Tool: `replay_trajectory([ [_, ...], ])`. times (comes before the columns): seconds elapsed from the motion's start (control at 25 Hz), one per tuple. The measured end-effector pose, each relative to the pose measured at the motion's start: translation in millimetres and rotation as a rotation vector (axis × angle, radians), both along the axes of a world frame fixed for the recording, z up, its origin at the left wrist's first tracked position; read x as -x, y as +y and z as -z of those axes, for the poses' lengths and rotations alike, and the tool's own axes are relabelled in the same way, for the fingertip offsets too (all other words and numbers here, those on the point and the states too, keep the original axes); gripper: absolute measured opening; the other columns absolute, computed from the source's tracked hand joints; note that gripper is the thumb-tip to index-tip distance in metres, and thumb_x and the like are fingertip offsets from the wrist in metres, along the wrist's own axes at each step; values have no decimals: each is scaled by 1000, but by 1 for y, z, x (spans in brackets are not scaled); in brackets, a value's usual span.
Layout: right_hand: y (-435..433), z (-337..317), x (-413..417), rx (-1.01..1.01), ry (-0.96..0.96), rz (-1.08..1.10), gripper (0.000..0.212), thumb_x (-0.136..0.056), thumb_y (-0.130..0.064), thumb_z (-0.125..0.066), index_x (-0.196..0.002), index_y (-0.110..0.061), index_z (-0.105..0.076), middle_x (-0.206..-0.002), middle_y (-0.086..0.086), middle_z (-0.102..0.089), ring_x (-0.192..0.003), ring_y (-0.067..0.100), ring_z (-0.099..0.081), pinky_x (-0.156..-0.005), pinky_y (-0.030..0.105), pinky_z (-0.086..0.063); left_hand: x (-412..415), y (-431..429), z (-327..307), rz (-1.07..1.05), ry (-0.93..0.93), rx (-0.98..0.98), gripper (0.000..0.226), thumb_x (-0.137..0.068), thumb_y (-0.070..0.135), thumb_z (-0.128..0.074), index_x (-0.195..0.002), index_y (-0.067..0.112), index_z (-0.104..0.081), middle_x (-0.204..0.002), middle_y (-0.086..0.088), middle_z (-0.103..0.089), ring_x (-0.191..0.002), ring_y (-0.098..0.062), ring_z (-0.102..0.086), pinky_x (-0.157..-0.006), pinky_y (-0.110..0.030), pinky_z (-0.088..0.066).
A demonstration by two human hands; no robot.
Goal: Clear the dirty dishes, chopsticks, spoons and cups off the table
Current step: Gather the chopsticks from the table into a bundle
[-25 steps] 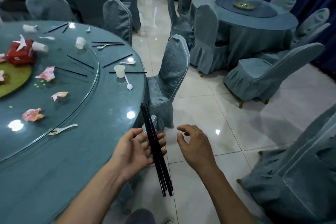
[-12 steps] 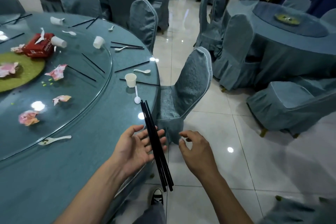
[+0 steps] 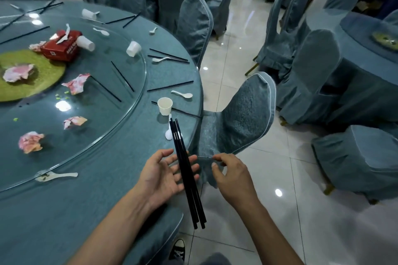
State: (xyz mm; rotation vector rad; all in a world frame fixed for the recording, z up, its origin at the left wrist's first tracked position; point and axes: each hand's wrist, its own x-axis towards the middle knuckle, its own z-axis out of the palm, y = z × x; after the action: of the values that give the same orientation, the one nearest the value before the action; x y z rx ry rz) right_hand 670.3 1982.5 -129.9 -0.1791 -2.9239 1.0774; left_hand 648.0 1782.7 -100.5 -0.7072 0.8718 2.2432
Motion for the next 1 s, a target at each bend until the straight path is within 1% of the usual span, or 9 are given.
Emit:
replay_trajectory([
  [0.16,0,6,43,0,-22,-90,22,-96,-28,-61,-116,-25,-70,-113,-10,-66,-106,10,-59,-99,39,-49,22,0,2,-74,-24,-12,56,-83,28,-53,-133,3,-57,-123,-23,-70,-99,-38,-70,-95,-55,-52],
  [0.28,-1,14,75,1,-43,-168,21,-96,-29,-60,-115,-27,-70,-111,-11,-65,-105,11,-60,-98,40,-49,37,1,6,-150,-42,-8,55,-82,28,-54,-131,3,-58,-125,-23,-69,-99,-37,-70,-94,-55,-52],
  [0.4,2,22,113,3,-69,-265,21,-96,-31,-59,-115,-28,-69,-110,-12,-64,-104,11,-60,-97,40,-50,57,5,9,-241,-45,9,57,-81,28,-53,-133,3,-57,-125,-23,-69,-102,-38,-68,-97,-56,-50],
  [0.52,13,31,151,-15,-103,-367,21,-96,-33,-58,-114,-29,-68,-110,-13,-64,-105,11,-60,-98,41,-50,76,17,11,-344,-56,22,63,-83,28,-53,-139,0,-55,-125,-23,-69,-107,-38,-66,-101,-57,-48],
  [0.6,20,37,179,-17,-116,-428,21,-95,-33,-58,-113,-28,-69,-109,-11,-64,-105,12,-61,-99,41,-49,90,28,16,-409,-64,30,63,-85,28,-51,-141,-1,-53,-126,-22,-69,-109,-38,-66,-103,-57,-47],
  [0.68,30,43,207,-27,-125,-483,22,-95,-33,-58,-113,-27,-69,-108,-10,-65,-104,13,-62,-99,42,-49,103,42,20,-477,-84,22,60,-91,29,-47,-143,0,-51,-128,-22,-68,-109,-37,-66,-102,-56,-48],
  [0.76,41,49,233,-44,-129,-516,22,-95,-32,-58,-113,-26,-69,-107,-8,-65,-102,15,-62,-98,42,-49,115,56,23,-516,-93,23,59,-94,31,-44,-145,1,-50,-129,-21,-67,-112,-37,-66,-98,-55,-53],
  [0.88,55,60,268,-82,-153,-543,21,-95,-30,-58,-113,-25,-68,-106,-4,-65,-101,20,-62,-96,43,-49,130,77,27,-564,-112,33,62,-90,31,-48,-144,1,-51,-129,-21,-68,-117,-37,-63,-96,-55,-52],
  [1.0,56,74,293,-162,-184,-588,22,-96,-29,-57,-116,-23,-65,-110,0,-63,-103,23,-61,-95,44,-50,140,86,29,-621,-124,49,65,-86,31,-50,-144,1,-52,-129,-20,-68,-117,-37,-63,-97,-54,-51],
])
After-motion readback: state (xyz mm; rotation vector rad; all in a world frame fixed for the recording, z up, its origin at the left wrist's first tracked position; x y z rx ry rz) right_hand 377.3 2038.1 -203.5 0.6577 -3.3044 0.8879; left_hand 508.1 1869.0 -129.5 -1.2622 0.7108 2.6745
